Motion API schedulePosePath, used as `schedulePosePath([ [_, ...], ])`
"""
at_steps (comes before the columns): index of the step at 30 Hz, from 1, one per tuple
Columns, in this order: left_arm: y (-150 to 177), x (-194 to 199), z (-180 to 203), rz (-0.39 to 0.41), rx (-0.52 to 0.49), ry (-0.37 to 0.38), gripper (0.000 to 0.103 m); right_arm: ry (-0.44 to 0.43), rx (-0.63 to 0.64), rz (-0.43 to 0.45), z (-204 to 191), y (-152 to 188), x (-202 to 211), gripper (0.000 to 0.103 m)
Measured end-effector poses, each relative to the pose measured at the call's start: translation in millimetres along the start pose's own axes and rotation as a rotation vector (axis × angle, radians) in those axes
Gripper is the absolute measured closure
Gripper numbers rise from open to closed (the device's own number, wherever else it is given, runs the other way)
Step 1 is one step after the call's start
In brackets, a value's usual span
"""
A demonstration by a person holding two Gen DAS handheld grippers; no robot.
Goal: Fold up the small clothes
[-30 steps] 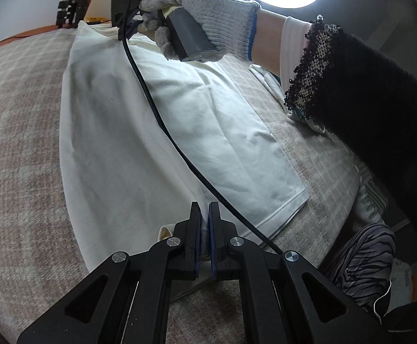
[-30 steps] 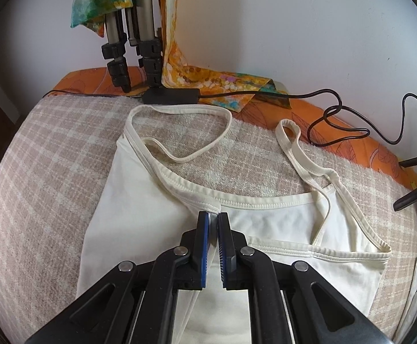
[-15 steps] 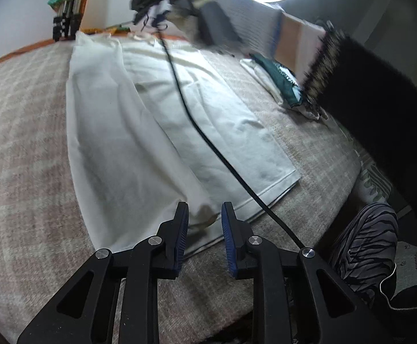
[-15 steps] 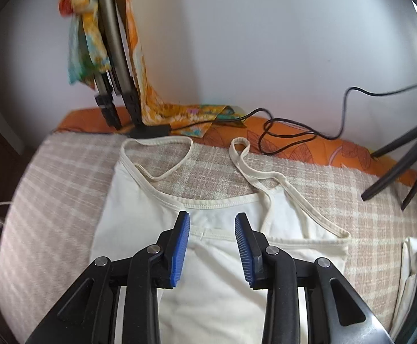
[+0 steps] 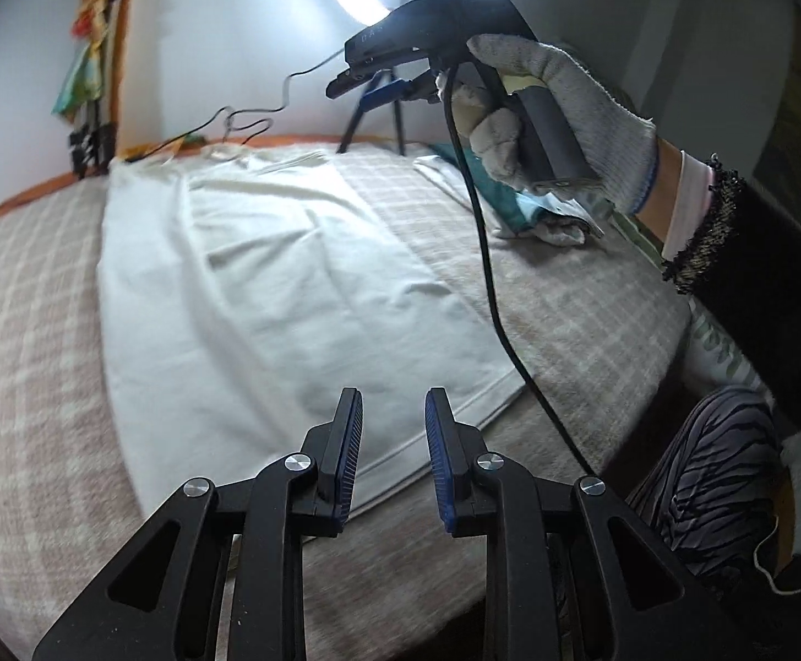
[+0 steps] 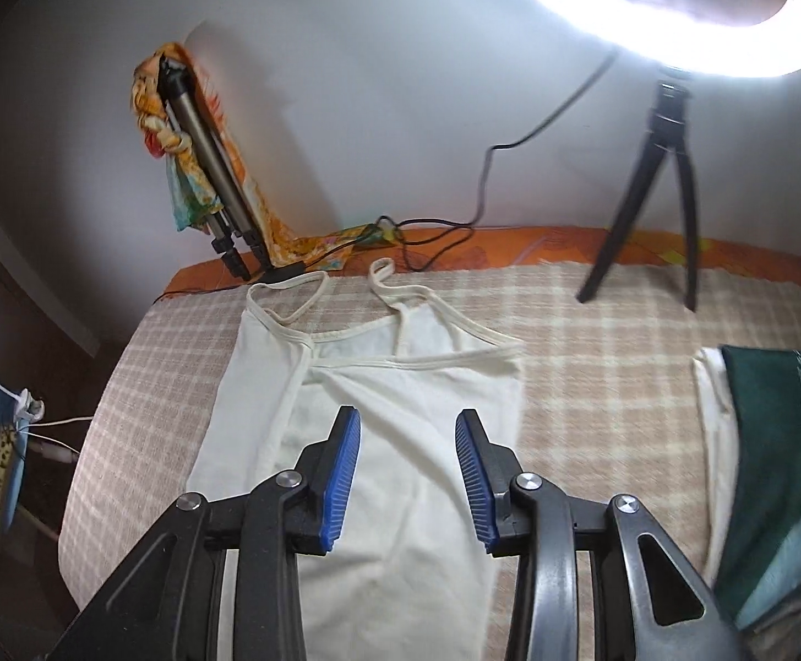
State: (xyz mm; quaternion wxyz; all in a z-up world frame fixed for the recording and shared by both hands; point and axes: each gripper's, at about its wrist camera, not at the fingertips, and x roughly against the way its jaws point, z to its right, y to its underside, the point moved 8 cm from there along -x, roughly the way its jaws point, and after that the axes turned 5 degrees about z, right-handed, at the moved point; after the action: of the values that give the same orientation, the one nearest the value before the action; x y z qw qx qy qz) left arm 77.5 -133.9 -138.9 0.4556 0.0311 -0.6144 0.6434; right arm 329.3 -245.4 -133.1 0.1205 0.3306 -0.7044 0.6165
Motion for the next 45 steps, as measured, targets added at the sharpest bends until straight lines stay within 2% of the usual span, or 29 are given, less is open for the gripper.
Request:
schedulePosePath([
  [2, -2.1, -4.7, 11.5, 0.002, -0.032, 0.006, 0.078, -0.004, -0.018, 0.005, 14.0, 4.8, 10.4, 0.063],
  [4, -3.4, -12.3, 23.6, 0.002, -0.065, 0.013, 0.068, 0.003, -0.023, 0.015, 26.9, 9.2, 21.5, 0.061],
  [5, -4.0, -16.5, 30.3, 0.001, -0.082, 0.016, 0.066, 0.005, -0.024, 0.018, 32.0, 10.7, 25.6, 0.060],
  [7, -4.2, -24.6, 45.9, -0.005, -0.119, 0.032, 0.065, 0.007, -0.031, 0.022, 43.0, 13.4, 32.3, 0.056],
  [11, -1.0, -42.3, 72.9, -0.026, -0.209, 0.039, 0.061, 0.018, -0.026, 0.028, 63.4, 15.6, 41.9, 0.055],
  [15, 3.3, -64.3, 86.0, -0.068, -0.230, 0.050, 0.061, -0.003, -0.037, 0.024, 78.9, 16.0, 41.9, 0.049],
  [26, 16.5, -108.4, 95.4, -0.167, -0.290, -0.013, 0.061, -0.015, -0.028, -0.017, 105.1, 15.0, 14.1, 0.048],
  [30, 14.4, -113.6, 91.0, -0.153, -0.280, -0.031, 0.061, -0.027, -0.024, -0.034, 103.2, 14.2, -5.5, 0.048],
  [32, 12.8, -114.8, 88.5, -0.145, -0.270, -0.031, 0.063, -0.040, -0.029, -0.048, 101.7, 14.2, -19.3, 0.048],
  [36, 9.5, -115.0, 84.7, -0.123, -0.241, -0.031, 0.085, -0.054, -0.023, -0.073, 96.0, 15.4, -45.9, 0.048],
  [39, 4.6, -111.3, 74.7, -0.105, -0.151, 0.000, 0.094, -0.059, -0.020, -0.090, 92.6, 13.6, -64.5, 0.048],
  [45, -5.6, -95.4, 68.0, -0.040, -0.018, 0.035, 0.096, -0.064, -0.027, -0.119, 87.8, 10.4, -98.3, 0.048],
])
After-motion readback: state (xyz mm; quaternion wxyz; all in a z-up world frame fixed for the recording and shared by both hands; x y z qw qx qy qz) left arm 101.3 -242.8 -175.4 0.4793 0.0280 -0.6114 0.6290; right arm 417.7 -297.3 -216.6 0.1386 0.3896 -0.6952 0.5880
